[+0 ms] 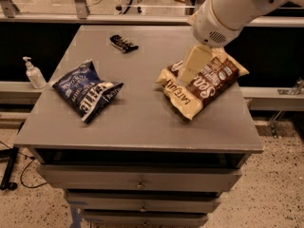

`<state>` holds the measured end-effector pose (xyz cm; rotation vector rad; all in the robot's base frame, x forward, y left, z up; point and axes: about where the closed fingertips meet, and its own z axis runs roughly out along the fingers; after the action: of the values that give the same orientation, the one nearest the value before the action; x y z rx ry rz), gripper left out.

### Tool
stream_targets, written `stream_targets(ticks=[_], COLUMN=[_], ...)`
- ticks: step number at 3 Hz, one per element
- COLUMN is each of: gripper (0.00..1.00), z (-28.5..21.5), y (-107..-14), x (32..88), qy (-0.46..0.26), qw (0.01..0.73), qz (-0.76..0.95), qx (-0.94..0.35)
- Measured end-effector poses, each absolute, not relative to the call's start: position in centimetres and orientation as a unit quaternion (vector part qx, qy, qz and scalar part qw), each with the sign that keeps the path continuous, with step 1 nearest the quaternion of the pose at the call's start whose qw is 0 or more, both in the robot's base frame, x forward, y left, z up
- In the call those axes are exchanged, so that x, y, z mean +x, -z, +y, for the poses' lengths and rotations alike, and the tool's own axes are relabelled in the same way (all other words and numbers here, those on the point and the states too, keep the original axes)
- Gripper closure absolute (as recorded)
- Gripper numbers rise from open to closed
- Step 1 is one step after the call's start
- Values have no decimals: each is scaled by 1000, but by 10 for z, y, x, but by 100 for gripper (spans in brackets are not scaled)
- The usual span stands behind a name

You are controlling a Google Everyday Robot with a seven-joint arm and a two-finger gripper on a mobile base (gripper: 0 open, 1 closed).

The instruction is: Move rxbar chocolate near blue chip bag

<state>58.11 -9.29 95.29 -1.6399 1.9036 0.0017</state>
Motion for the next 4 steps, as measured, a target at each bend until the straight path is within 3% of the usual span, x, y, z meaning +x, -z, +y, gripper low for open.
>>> stream_targets(ticks=[2,4], gripper=[0,0], z=[-76,-10], y=[-942,-913], x=[604,692], qy=[-15,-72], qw=[329,391], qz=[732,748], qx=[-596,-532])
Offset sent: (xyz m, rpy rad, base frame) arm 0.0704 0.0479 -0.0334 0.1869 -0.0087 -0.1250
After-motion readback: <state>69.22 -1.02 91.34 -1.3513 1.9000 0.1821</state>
